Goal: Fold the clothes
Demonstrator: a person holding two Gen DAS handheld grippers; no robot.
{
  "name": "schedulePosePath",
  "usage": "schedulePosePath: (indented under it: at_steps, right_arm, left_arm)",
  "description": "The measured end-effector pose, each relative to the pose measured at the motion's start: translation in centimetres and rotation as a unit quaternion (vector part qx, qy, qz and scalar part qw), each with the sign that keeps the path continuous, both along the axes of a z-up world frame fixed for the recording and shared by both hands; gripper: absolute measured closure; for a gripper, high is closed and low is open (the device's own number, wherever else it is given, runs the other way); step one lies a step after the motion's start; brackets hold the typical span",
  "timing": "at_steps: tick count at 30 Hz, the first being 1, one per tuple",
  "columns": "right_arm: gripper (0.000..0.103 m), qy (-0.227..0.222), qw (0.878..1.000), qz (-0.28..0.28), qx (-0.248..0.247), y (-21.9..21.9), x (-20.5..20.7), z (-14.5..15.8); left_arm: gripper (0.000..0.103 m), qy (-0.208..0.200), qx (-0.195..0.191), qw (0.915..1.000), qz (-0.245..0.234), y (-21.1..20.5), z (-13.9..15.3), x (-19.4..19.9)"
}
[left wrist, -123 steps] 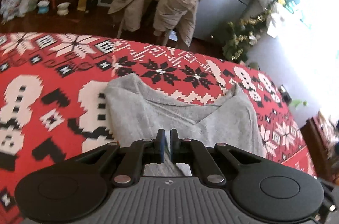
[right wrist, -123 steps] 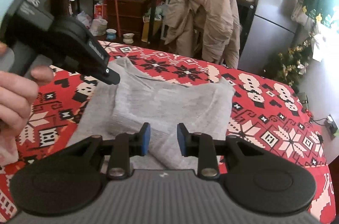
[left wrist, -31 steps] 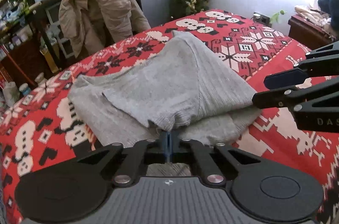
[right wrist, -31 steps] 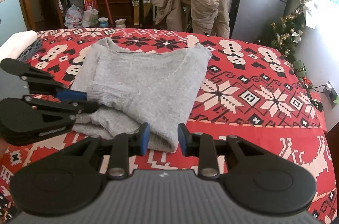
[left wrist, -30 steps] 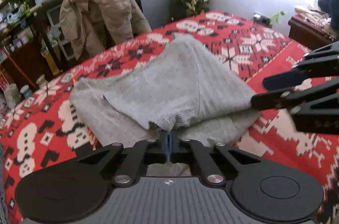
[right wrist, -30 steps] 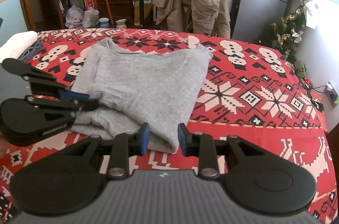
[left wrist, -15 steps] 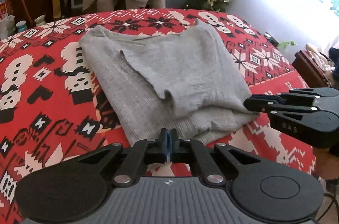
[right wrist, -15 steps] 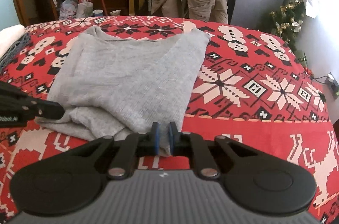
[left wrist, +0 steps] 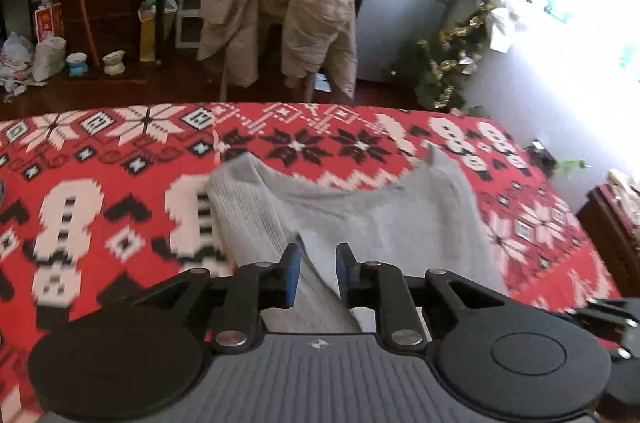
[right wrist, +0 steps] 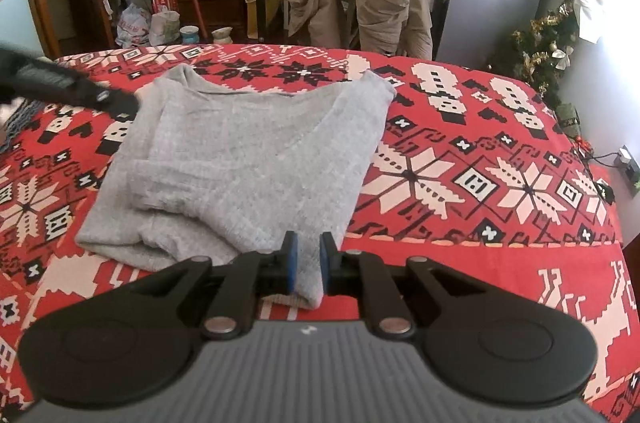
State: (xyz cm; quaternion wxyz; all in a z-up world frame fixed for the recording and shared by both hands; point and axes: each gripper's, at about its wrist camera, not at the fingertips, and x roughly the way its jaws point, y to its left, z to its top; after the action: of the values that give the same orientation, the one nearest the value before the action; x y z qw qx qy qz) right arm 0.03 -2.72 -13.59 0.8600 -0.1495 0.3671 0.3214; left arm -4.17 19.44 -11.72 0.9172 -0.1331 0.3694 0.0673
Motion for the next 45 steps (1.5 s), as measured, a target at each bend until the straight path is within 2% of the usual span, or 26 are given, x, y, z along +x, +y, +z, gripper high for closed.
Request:
schedulePosePath:
  at_steps: [4, 7, 8, 9, 14, 18, 22, 26, 31, 38, 41, 45]
  right_arm:
    - [0.09, -0.006, 1.0, -0.001, 0.009, 0.5, 0.7, 0.2]
    - [0.09, -0.006, 1.0, -0.004, 0.015, 0.9, 1.5, 0.3]
    - [0.09, -0.005, 1.0, -0.005, 0.016, 1.0, 1.8, 0.3]
    - [0.09, -0.005, 1.0, -0.006, 0.017, 1.2, 2.1, 0.2]
    - [0.09, -0.024, 0.999, -0.015, 0.023, 1.9, 3.9, 0.6]
    - [0.09, -0.039, 0.998, -0.029, 0.034, 2.8, 7.0, 1.4]
    - [0.09, -0.05, 0.997, -0.038, 0.034, 4.4, 10.8, 1.6]
    - [0.092, -0.021, 0.999, -0.038, 0.005, 6.4, 14.1, -0.7]
    - [0.092, -0.019, 0.999, -0.027, 0.001, 6.2, 15.1, -1.7]
    - [0.092, 0.014, 0.998, -0.049, 0.034, 6.2, 18.9, -2.4]
    - [0.092, 0.033, 0.996, -0.063, 0.05, 5.6, 19.6, -1.8]
    - [0.092, 0.021, 0.997, -0.032, 0.066, 4.5, 16.1, -0.1]
  left_arm:
    - [0.085, 0.021, 0.04, 0.9988, -0.015, -0.6, -1.2, 1.7]
    - [0.085, 0.026, 0.056, 0.9975, -0.033, -1.0, -1.8, 2.1]
    - [0.098, 0.021, 0.065, 0.997, -0.035, -1.2, -1.8, 2.0]
    - [0.101, 0.015, 0.077, 0.9963, -0.035, -1.5, -1.8, 2.0]
    - [0.101, -0.022, 0.126, 0.9914, -0.027, -2.7, -0.3, 1.1]
    - [0.101, -0.041, 0.13, 0.9906, -0.003, -2.5, 1.0, 0.8]
    - [0.101, -0.029, 0.141, 0.9896, 0.005, -2.5, 0.6, 1.0]
    - [0.101, -0.006, 0.144, 0.9895, 0.016, -2.2, -0.8, 0.7]
    - [0.101, 0.008, 0.138, 0.9902, 0.021, -1.7, -1.8, 0.5]
    - [0.101, 0.022, 0.136, 0.9903, 0.02, -1.7, -2.3, 0.8]
    - [0.101, 0.025, 0.13, 0.9909, 0.02, -1.6, -2.4, 0.8]
    - [0.101, 0.025, 0.12, 0.9922, 0.023, -1.3, -2.4, 0.9]
